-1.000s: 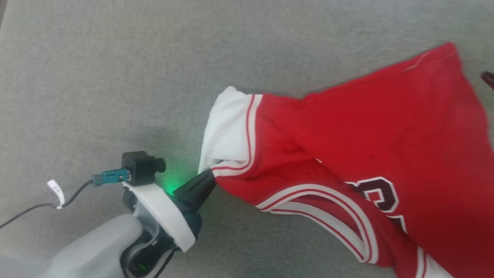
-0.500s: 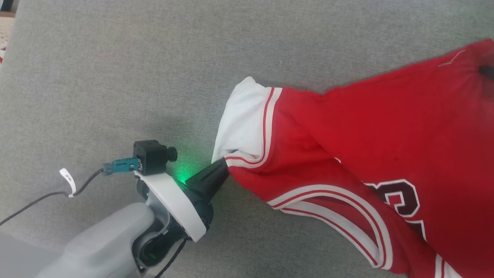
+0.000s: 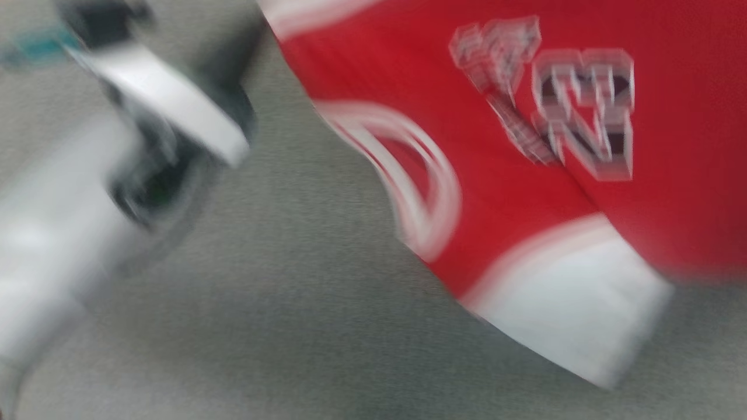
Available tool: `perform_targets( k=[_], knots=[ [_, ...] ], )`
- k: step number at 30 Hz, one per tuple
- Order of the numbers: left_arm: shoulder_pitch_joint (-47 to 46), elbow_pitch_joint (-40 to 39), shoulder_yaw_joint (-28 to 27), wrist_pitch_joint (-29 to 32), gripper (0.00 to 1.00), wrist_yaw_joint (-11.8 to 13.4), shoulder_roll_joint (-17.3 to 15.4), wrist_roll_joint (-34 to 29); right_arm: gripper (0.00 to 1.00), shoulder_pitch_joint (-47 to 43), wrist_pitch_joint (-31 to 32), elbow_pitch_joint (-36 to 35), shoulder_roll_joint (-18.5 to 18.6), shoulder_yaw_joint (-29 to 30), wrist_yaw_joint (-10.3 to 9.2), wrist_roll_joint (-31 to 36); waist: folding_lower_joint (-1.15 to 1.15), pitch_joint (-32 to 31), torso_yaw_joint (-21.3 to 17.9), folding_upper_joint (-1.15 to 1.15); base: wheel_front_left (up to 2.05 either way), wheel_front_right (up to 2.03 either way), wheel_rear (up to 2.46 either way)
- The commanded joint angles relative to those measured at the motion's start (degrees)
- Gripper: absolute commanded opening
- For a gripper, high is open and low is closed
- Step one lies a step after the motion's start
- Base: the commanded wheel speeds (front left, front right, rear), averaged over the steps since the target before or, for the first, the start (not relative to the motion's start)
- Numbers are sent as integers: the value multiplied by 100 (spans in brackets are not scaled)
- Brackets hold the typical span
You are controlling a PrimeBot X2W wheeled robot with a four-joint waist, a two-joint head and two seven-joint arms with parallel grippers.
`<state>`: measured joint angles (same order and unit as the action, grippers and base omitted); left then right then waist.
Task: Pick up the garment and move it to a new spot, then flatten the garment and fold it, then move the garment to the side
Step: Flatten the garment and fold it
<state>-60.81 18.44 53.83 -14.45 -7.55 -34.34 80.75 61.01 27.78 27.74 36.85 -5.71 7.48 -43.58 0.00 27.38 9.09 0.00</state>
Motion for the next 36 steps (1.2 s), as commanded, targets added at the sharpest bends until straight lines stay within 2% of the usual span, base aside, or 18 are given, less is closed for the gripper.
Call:
perform_targets(
  k=[1, 3, 9, 11, 14, 19, 24, 25, 31, 36],
  knots=[
    [-226, 130, -98, -4, 0, 17, -1, 36, 0, 230, -171, 127, -126, 135, 1, 33, 0, 7, -160, 0, 0, 0, 0],
    [-1026, 693, -394, 39, 0, 17, 79, 188, 0, 909, -758, 654, -420, 625, 0, 262, 0, 69, -369, 0, 0, 0, 0],
    [-2659, 1766, -1044, -22, 0, 18, 244, 346, 0, 2120, -1811, 1540, -812, 1219, -7, 787, 0, 114, -742, 0, 0, 0, 0],
    [-3032, 1953, -1241, -53, 0, 19, 336, 373, 0, 2367, -2021, 1764, -848, 1307, -11, 907, 0, 97, -798, 0, 0, 0, 0],
    [-3162, 1937, -1200, -35, 0, 19, 403, 360, 0, 2425, -2107, 2002, -950, 1246, -10, 939, 0, 55, -846, 0, 0, 0, 0],
    [-2285, 1455, -966, 29, 0, 18, 338, 633, 0, 1795, -1965, 2032, -910, 912, -5, 737, 0, 2, -839, 0, 0, 0, 0],
    [-742, 633, -744, -4, 0, 17, 141, 953, 0, 522, -1636, 1529, -718, 472, -3, 194, 0, -74, -774, 0, 0, 0, 0],
    [-742, 633, -744, -4, 0, 17, 141, 953, 0, 522, -1636, 1529, -718, 472, -3, 194, 0, -74, -774, 0, 0, 0, 0],
    [1206, -627, -612, -58, 0, 12, -172, 1119, 0, -1582, -1131, 392, -418, 240, 0, -632, 0, -176, -764, 0, 0, 0, 0],
    [2549, -1578, -599, -78, 0, 11, -547, 1068, 0, -3284, -789, -657, -283, 489, 1, -1173, 0, -307, -773, 0, 0, 0, 0]
  ],
)
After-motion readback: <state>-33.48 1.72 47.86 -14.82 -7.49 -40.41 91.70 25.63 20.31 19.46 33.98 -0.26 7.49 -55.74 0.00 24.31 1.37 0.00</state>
